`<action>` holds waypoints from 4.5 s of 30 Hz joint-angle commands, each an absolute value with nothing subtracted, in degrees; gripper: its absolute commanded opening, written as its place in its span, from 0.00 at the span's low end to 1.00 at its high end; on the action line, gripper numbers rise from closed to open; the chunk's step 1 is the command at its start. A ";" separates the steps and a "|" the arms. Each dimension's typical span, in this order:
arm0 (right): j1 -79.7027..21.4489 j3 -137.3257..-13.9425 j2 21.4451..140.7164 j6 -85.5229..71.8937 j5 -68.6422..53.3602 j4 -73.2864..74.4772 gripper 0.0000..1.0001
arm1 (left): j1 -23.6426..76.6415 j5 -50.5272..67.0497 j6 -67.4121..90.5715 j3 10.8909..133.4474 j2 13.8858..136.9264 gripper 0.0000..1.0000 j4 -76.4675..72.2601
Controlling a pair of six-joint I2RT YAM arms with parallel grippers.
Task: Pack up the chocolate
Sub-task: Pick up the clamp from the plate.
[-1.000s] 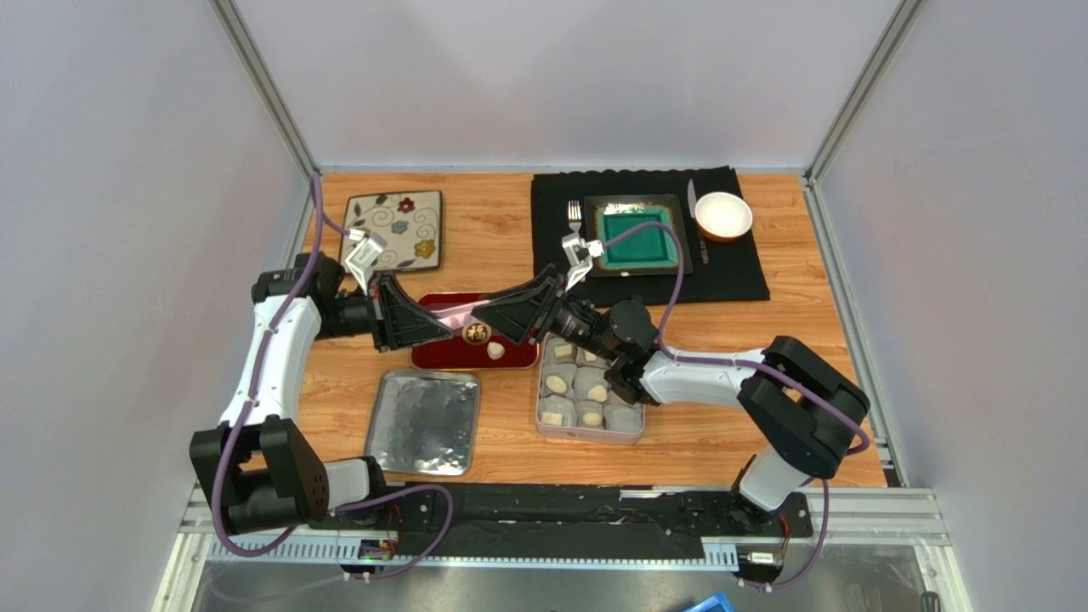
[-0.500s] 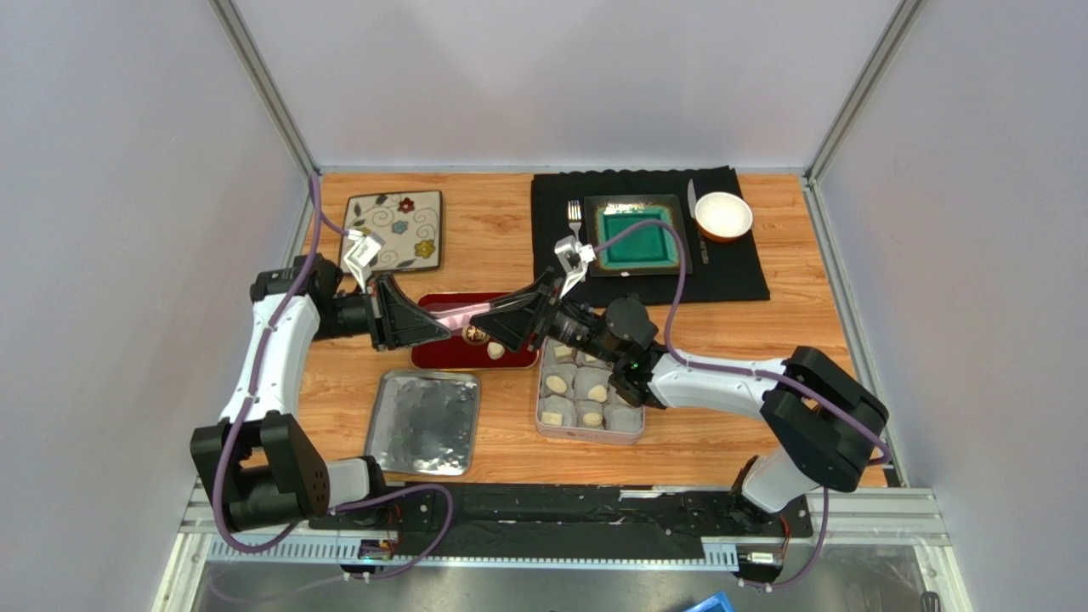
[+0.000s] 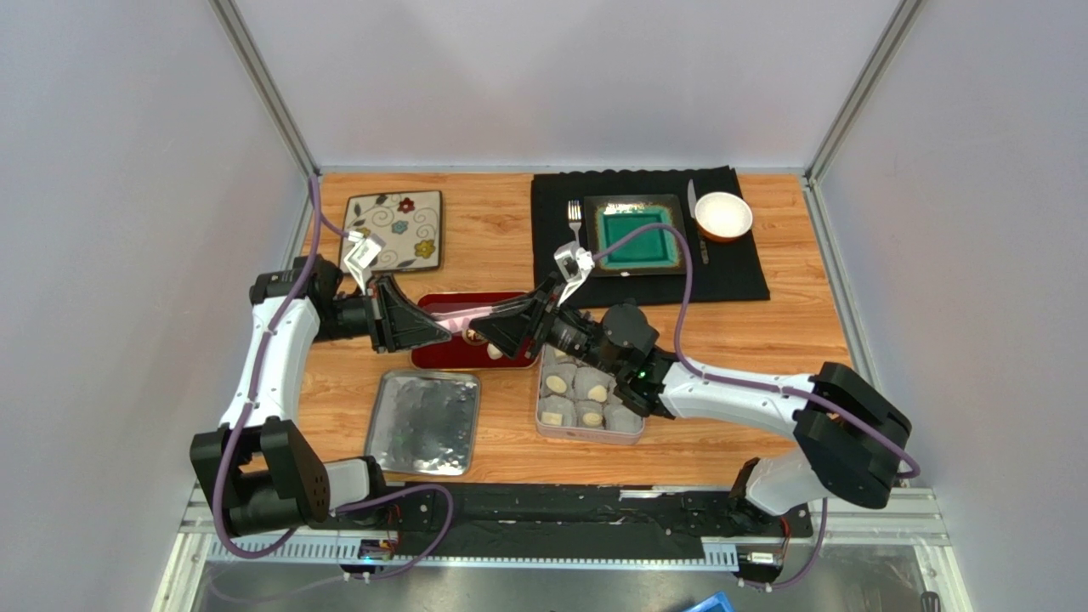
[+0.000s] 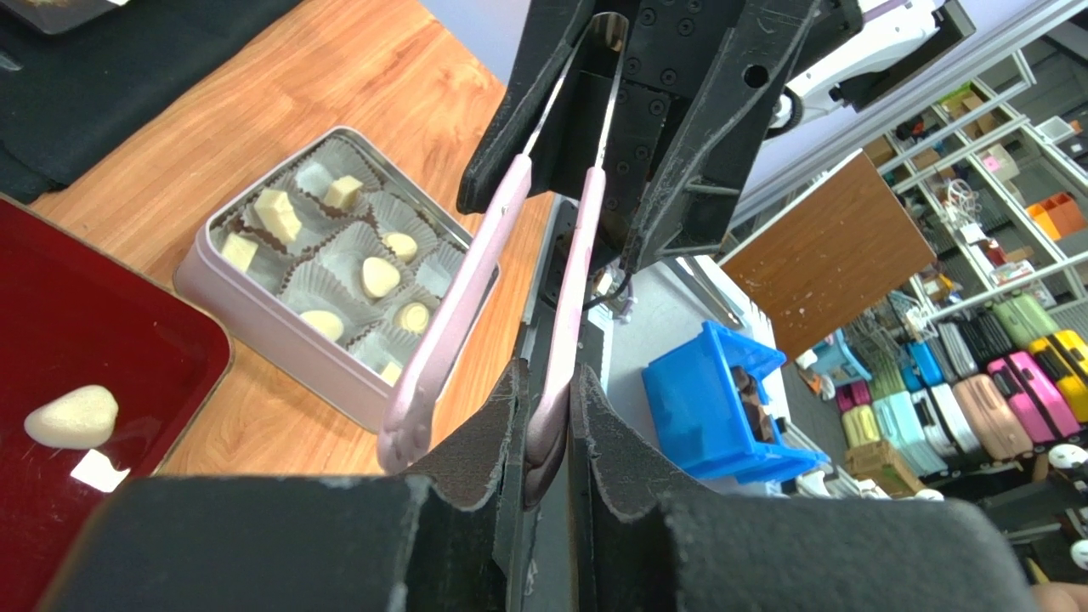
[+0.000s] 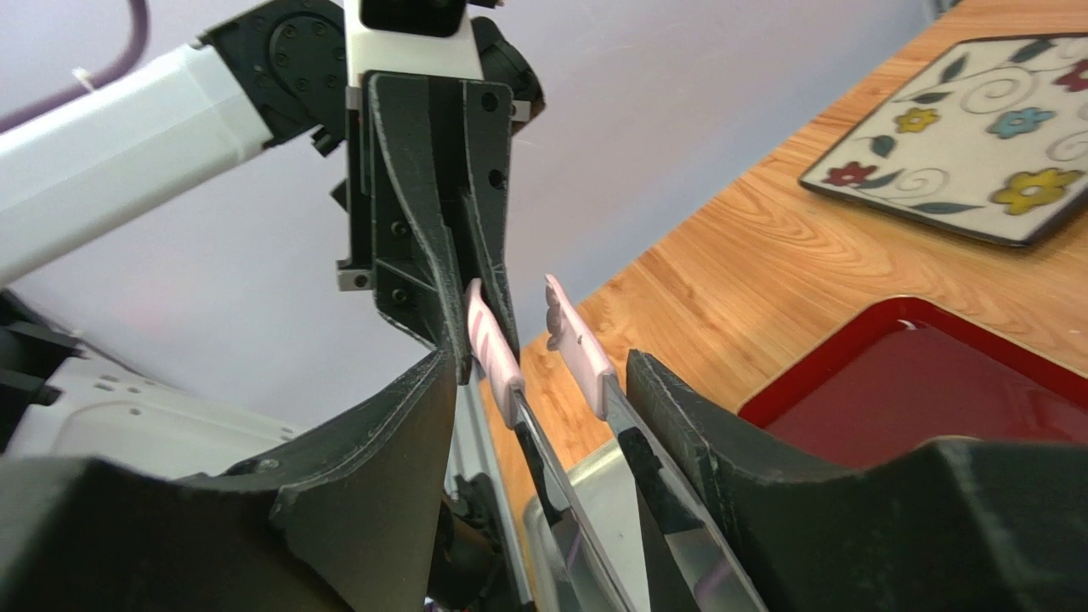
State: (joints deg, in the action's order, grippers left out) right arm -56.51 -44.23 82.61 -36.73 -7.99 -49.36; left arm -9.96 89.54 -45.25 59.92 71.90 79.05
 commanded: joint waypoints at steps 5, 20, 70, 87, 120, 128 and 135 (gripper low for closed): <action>-59.59 -53.26 76.46 -25.67 -1.40 -40.53 0.00 | -11.78 101.16 -45.79 59.68 71.98 0.17 82.35; -60.29 -46.94 80.94 -32.51 -2.64 -63.43 0.55 | -11.78 101.16 -44.74 61.17 71.81 0.17 82.44; -58.36 -46.67 79.72 -39.90 -8.00 -54.84 0.55 | -12.30 101.16 -41.75 63.46 71.28 0.13 82.53; -58.36 -43.77 80.16 -41.92 -6.50 -60.73 0.05 | -12.57 101.16 -41.92 63.28 70.66 0.13 82.44; -57.03 -55.63 70.66 -17.94 4.03 -6.53 0.00 | -14.09 53.06 -11.86 50.37 64.79 0.91 40.88; -58.45 -58.53 79.80 -17.58 8.70 -1.85 0.02 | -11.69 42.98 -11.77 50.98 67.94 0.95 42.80; -58.62 -62.05 87.01 -16.70 9.93 -1.31 0.18 | -12.48 43.59 -14.06 46.50 65.92 0.96 41.40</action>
State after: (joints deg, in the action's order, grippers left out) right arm -58.33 -58.19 84.73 -18.52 7.60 0.30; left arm -11.79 44.93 -14.17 48.12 67.77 43.51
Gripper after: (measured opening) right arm 0.210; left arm 0.955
